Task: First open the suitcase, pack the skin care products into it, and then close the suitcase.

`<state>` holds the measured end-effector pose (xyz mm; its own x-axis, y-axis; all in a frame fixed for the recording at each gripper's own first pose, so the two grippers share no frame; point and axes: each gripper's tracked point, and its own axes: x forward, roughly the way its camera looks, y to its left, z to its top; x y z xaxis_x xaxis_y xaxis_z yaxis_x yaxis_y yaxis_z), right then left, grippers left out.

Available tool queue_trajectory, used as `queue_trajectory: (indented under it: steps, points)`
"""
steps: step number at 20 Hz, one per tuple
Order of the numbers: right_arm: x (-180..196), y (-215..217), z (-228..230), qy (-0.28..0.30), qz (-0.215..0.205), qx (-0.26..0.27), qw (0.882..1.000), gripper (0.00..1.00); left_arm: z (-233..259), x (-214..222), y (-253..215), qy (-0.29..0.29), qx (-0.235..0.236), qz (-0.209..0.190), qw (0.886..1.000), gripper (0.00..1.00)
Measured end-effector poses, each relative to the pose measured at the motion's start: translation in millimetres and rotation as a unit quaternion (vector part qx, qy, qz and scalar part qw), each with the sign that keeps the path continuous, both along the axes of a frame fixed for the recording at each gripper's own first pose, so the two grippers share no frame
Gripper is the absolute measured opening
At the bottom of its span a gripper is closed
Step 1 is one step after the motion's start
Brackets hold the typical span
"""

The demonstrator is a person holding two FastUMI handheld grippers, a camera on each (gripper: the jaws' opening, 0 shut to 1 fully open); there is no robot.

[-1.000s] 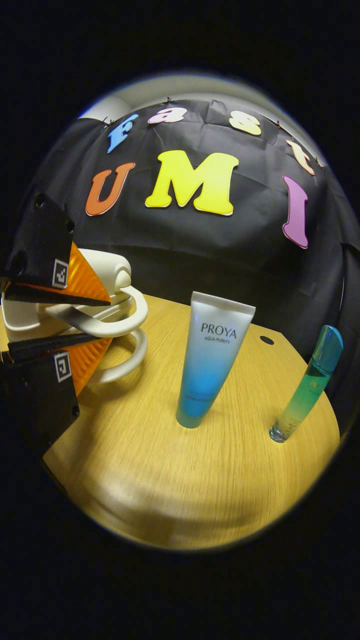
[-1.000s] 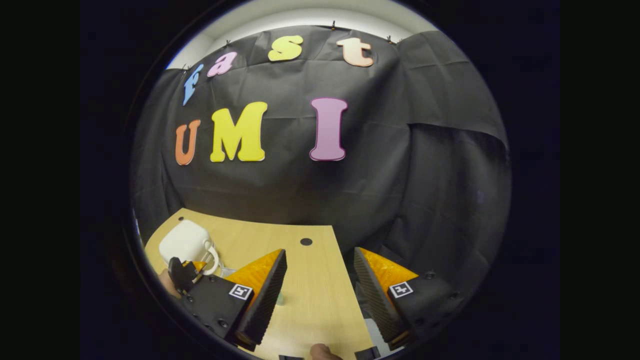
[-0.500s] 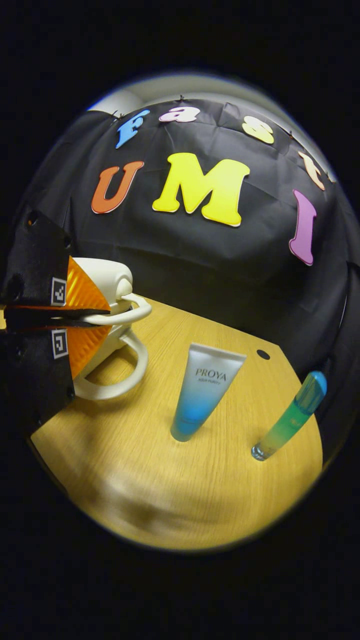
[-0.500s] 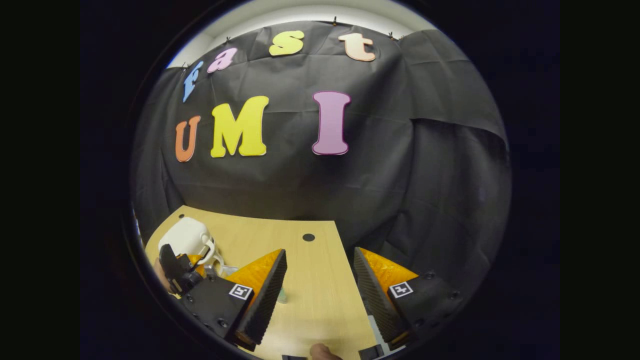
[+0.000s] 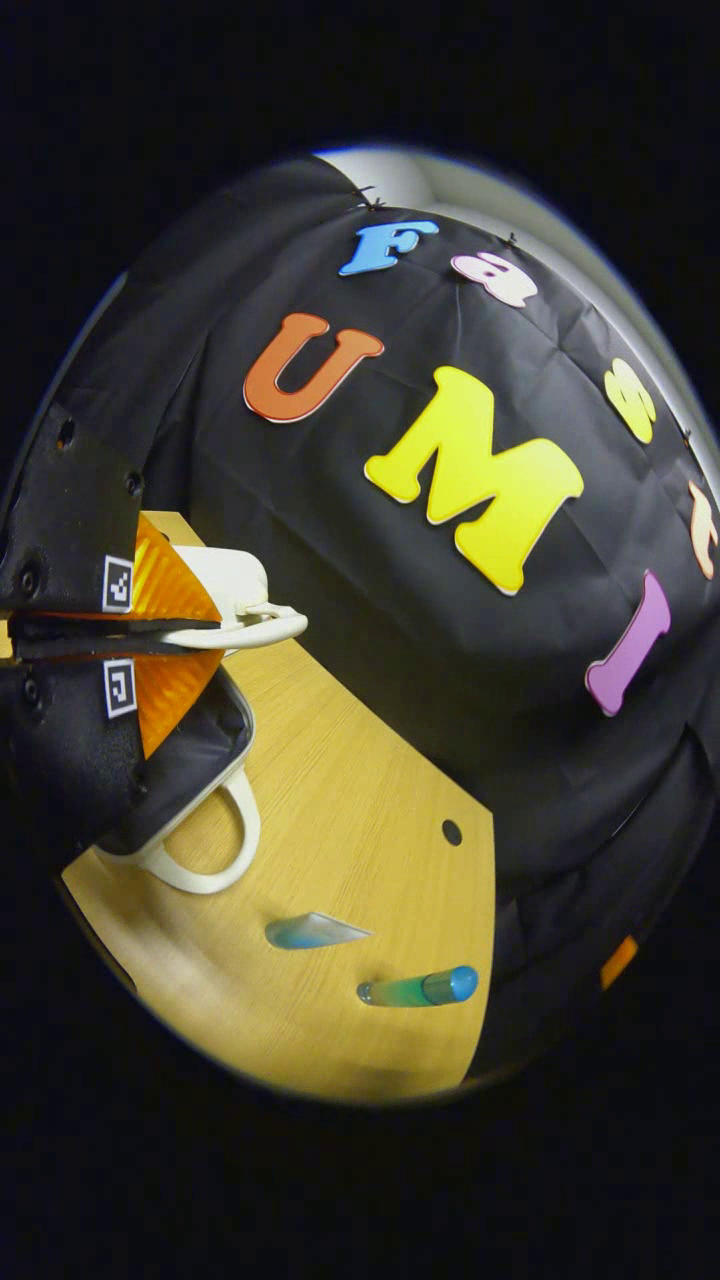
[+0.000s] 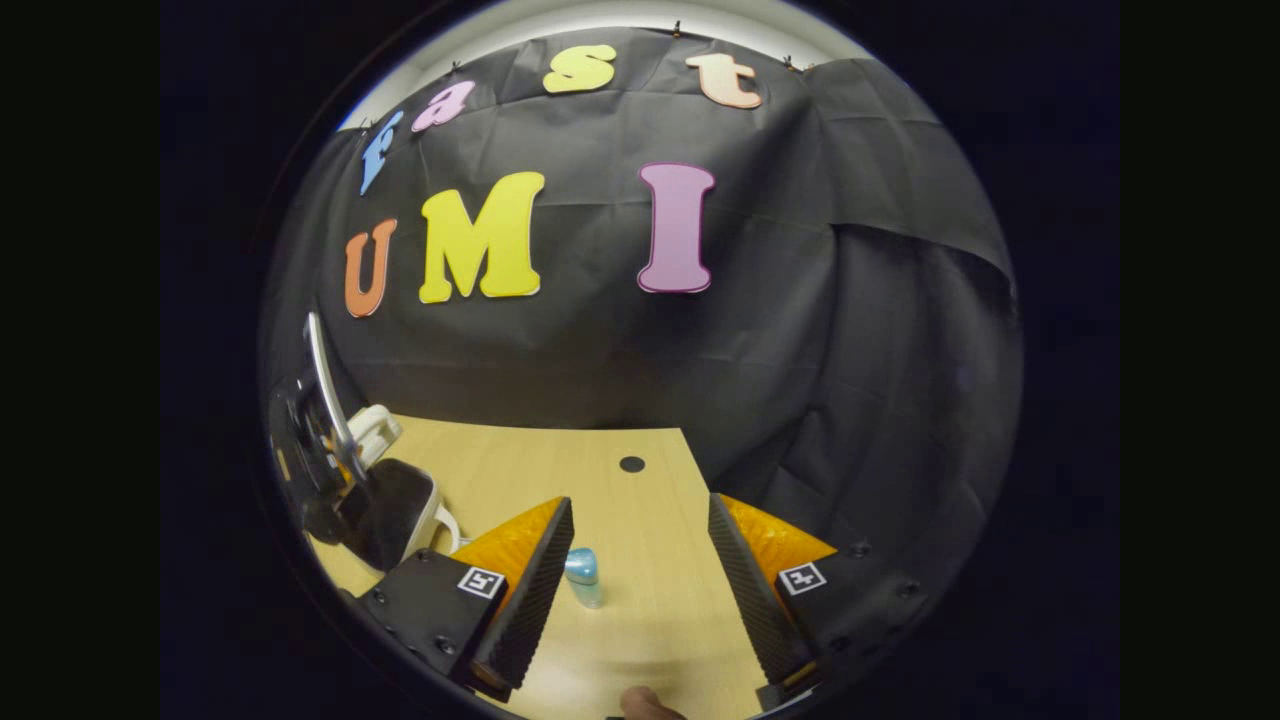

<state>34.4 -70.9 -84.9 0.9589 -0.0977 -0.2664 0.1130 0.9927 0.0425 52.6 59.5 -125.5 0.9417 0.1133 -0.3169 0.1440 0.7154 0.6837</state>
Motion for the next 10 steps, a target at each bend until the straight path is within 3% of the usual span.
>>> queue_trajectory:
  steps: [7, 10]
  points:
    - [15, 81, 2, 0.002, 0.033, -0.023, 0.999, 0.80, 54, 5, 121, -0.023, -0.123, 0.040, 0.991, 0.03]
    - [14, 113, 22, -0.021, 0.039, -0.028, 0.999, 0.81, 52, 8, 200, -0.029, -0.137, 0.077, 0.987, 0.03]
